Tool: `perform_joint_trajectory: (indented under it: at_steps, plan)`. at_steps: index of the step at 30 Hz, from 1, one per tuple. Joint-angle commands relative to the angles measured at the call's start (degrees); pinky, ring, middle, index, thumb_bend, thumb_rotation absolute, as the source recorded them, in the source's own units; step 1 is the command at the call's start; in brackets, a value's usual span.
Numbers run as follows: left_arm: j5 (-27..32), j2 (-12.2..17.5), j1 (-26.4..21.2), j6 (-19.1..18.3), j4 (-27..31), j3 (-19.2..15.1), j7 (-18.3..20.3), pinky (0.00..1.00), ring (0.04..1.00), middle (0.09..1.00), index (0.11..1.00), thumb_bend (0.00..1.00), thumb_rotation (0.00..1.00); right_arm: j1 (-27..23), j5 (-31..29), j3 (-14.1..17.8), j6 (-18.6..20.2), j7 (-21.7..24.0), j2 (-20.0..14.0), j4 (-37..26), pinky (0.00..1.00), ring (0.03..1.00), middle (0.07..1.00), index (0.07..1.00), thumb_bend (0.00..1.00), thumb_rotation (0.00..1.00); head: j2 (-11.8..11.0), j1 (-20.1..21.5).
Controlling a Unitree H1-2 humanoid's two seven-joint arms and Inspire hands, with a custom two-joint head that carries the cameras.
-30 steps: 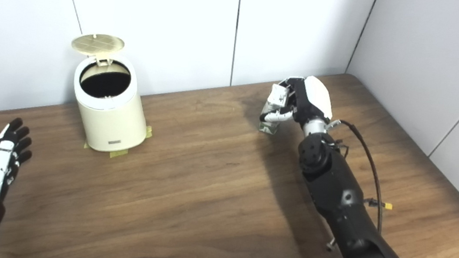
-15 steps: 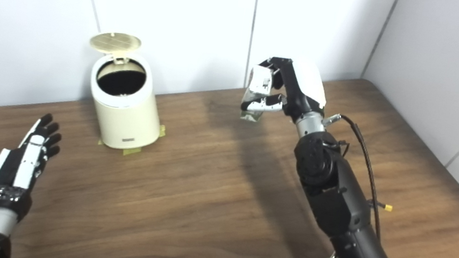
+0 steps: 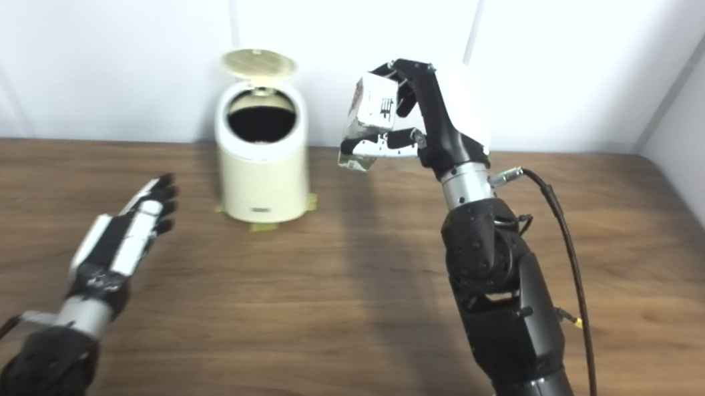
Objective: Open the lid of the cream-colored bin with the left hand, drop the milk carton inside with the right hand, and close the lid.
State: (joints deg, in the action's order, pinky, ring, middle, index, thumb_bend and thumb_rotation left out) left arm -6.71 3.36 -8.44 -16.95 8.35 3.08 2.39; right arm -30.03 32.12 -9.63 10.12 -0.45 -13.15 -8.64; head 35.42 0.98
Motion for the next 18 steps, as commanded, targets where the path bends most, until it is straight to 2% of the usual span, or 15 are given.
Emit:
perform_joint_trajectory:
  at_steps: [1, 7, 13, 18]
  plan:
    - [-0.51, -0.50, -1.12, 1.74, 1.72, 0.22, -0.86, 0.95, 0.952, 0.959, 0.962, 0.54, 0.97, -5.35, 0.76, -0.01, -3.45, -0.82, -0.22, 0.07, 0.37, 0.407, 0.485, 0.515, 0.52, 0.00, -0.06, -0.45]
    - [-0.78, -1.65, -0.72, 2.35, 1.01, 0.31, -1.24, 0.98, 0.961, 0.968, 0.968, 0.55, 0.99, -8.92, 0.98, -0.80, -5.31, -1.01, 0.80, 3.26, 0.37, 0.407, 0.488, 0.512, 0.52, 0.00, -0.72, -2.87]
    - [-1.86, -2.00, -0.36, 3.36, 0.75, 1.12, -1.65, 0.96, 0.959, 0.964, 0.975, 0.54, 0.99, -12.34, 1.20, -2.00, -7.59, -1.83, 2.98, 9.58, 0.38, 0.417, 0.496, 0.497, 0.52, 0.00, -1.02, -4.03]
    - [-1.46, -2.17, 0.13, 3.90, 0.90, 0.87, -1.75, 0.97, 0.963, 0.971, 0.981, 0.52, 1.00, -14.62, 1.44, -3.58, -11.28, -2.44, 4.06, 15.79, 0.39, 0.411, 0.504, 0.505, 0.52, 0.00, -1.14, -4.35]
